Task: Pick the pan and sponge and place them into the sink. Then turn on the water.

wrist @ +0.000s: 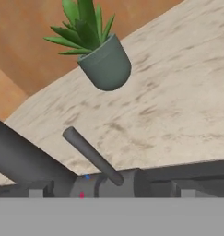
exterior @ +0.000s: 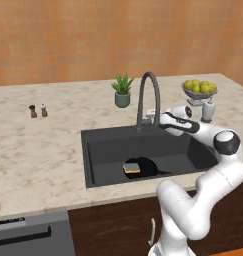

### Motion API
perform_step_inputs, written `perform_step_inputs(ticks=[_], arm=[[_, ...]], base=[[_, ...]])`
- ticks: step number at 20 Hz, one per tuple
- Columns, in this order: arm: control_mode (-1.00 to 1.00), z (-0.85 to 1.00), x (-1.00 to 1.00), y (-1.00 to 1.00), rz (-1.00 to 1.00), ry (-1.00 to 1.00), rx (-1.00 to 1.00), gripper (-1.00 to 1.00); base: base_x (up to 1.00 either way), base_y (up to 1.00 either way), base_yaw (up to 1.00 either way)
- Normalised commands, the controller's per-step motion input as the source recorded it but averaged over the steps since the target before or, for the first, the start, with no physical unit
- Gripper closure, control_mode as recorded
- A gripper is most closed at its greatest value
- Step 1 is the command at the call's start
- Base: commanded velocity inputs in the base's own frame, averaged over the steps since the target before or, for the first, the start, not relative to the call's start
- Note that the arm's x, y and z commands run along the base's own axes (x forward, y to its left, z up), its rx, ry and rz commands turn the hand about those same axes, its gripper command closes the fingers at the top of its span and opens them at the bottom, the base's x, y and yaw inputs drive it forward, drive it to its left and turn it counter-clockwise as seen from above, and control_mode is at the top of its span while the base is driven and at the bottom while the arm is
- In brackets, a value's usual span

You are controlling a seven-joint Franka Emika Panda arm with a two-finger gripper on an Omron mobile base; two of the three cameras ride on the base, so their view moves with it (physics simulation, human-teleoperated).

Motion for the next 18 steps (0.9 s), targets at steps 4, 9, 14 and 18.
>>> perform_step_inputs(ticks=[4, 9, 14, 18], arm=[[-1.0, -0.17, 0.39, -0.09, 0.0, 0.0, 0.01, -1.0], [-1.0, -0.21, 0.42, -0.13, 0.0, 0.0, 0.02, -1.0], [-1.0, -0.22, 0.43, -0.04, 0.0, 0.0, 0.0, -1.0], [-1.0, -0.35, 0.14, -0.43, -0.13, 0.0, 0.04, -1.0]], base=[[0.0, 0.0, 0.0], [0.0, 0.0, 0.0], [0.0, 0.0, 0.0], [0.0, 0.0, 0.0]])
